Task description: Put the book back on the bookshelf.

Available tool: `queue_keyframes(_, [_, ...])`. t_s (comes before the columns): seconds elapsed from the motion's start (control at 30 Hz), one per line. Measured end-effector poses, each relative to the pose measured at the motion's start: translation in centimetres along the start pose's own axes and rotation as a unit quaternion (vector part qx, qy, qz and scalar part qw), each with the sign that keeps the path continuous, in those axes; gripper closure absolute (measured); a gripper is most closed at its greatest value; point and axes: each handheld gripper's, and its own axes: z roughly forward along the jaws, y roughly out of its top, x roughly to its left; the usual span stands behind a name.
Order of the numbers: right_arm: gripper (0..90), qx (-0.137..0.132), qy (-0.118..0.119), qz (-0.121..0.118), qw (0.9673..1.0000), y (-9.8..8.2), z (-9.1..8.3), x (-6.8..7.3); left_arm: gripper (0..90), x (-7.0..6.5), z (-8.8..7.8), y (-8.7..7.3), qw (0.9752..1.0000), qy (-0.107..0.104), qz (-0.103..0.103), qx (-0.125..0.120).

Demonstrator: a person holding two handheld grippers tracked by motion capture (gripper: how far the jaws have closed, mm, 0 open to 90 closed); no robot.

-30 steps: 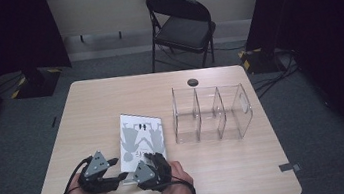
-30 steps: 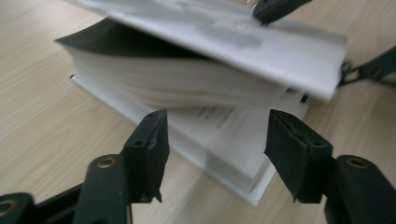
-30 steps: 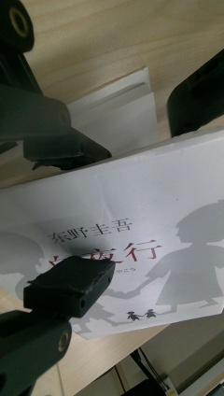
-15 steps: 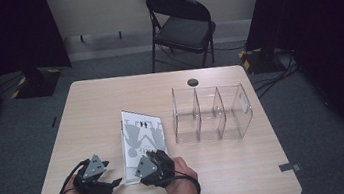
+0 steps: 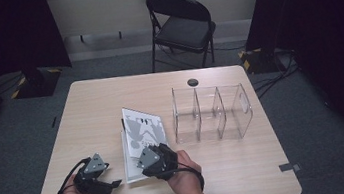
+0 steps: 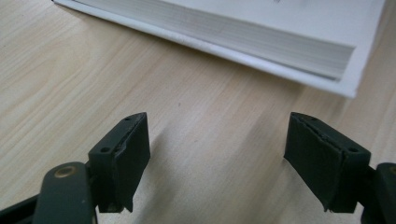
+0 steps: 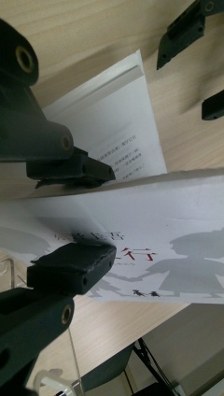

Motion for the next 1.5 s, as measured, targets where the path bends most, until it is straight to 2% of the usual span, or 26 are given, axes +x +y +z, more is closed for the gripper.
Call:
queue_keyframes(0.1, [60.4,0.002,0.001,0.007,1.0,0.2,-0.3,-0.5,21.6,-0.1,0.3,-0.1,1.0,-0.003,-0.004,-0.002])
queue_keyframes(0.17, [60.8,0.006,0.0,0.002,1.0,0.3,-0.4,-0.7,21.2,0.0,0.5,0.0,1.0,-0.003,0.002,0.002])
queue_keyframes(0.3, [61.1,0.01,0.002,0.009,0.9999,0.4,-0.6,-0.9,21.2,-0.1,1.0,0.3,0.9999,-0.01,-0.012,-0.004])
queue_keyframes(0.4, [61.4,0.011,0.002,0.008,0.9999,0.5,-0.6,-1.2,21.1,-0.2,1.2,0.7,1.0,-0.007,0.0,-0.003])
queue_keyframes(0.5, [61.7,0.017,0.002,0.006,0.9998,0.6,-0.8,-1.3,20.1,-0.2,1.4,0.8,1.0,-0.007,0.001,-0.003])
queue_keyframes(0.63, [61.9,0.018,0.005,0.006,0.9998,0.7,-0.9,-1.4,18.7,-0.2,1.7,0.8,0.9998,-0.011,-0.015,-0.011])
queue_keyframes(0.8, [61.9,0.017,0.009,0.01,0.9998,0.8,-1.2,-1.6,17.8,-0.4,2.0,1.2,0.9999,-0.009,-0.008,-0.01])
queue_keyframes(0.87, [62.0,0.017,0.011,0.011,0.9997,0.9,-1.2,-1.7,16.8,-0.5,2.2,1.2,0.9997,-0.012,-0.013,-0.014])
queue_keyframes(0.93, [61.9,0.018,0.012,0.012,0.9997,0.9,-1.3,-1.8,16.1,-0.5,2.2,1.4,0.9998,-0.013,-0.007,-0.011])
queue_keyframes(1.13, [62.0,0.024,0.015,0.011,0.9996,1.2,-1.2,-1.9,14.0,-0.9,2.8,1.6,0.9995,-0.018,-0.002,-0.025])
queue_keyframes(1.27, [62.3,0.023,0.015,0.01,0.9996,1.3,-1.3,-2.0,9.5,-0.9,3.1,1.7,0.9995,-0.009,-0.005,-0.029])
queue_keyframes(1.33, [62.4,0.022,0.017,0.011,0.9996,1.4,-1.5,-2.1,8.3,-0.9,3.4,1.8,0.9993,-0.009,-0.015,-0.033])
queue_keyframes(1.4, [62.6,0.021,0.017,0.008,0.9996,1.5,-1.6,-2.3,7.2,-0.8,3.5,2.0,0.9995,-0.01,-0.013,-0.029])
queue_keyframes(1.5, [62.7,0.021,0.018,0.007,0.9996,1.7,-1.8,-2.3,7.2,-0.8,3.7,2.3,0.9995,0.001,-0.013,-0.03])
